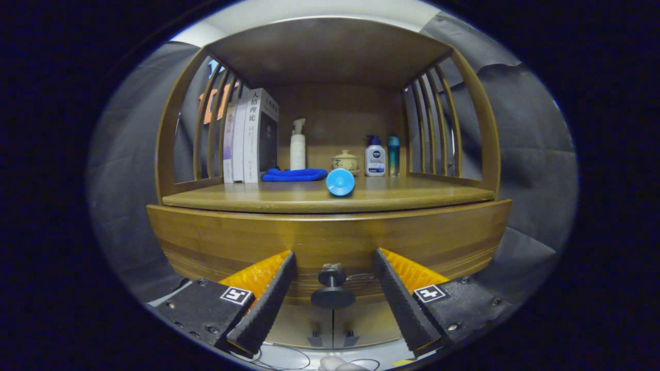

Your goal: Pull open the drawer, take out the items inside it, and place them on the countertop above the cabinet.

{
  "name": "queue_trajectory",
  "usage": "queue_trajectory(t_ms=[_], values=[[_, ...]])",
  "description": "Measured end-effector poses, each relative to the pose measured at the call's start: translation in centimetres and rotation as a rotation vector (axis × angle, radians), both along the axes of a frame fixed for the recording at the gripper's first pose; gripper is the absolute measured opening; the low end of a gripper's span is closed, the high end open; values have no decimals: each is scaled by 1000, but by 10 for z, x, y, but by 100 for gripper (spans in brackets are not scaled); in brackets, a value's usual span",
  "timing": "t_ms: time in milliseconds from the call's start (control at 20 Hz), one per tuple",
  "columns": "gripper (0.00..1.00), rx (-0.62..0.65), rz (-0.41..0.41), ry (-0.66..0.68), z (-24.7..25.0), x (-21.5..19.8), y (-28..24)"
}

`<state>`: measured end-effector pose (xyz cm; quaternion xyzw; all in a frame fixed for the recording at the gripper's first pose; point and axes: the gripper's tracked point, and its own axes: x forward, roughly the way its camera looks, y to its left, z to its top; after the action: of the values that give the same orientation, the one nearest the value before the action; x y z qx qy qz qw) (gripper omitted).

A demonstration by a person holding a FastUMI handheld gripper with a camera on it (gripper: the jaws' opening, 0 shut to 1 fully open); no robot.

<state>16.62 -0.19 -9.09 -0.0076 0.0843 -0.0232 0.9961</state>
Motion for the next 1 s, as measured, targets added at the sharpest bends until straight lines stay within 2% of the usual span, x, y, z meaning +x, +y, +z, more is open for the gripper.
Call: queue_trajectory(t_ms=[250, 350, 450, 600, 800, 1000], values=[[99, 64, 14, -6, -4, 14, 3], [99, 32, 18, -25, -5, 15, 2], [100, -28, 18, 67, -19, 9, -4], [100, 80, 33, 103, -32, -18, -6], [99, 19, 39, 65, -10, -87, -30], [99, -7, 59, -48, 49, -140, -45]])
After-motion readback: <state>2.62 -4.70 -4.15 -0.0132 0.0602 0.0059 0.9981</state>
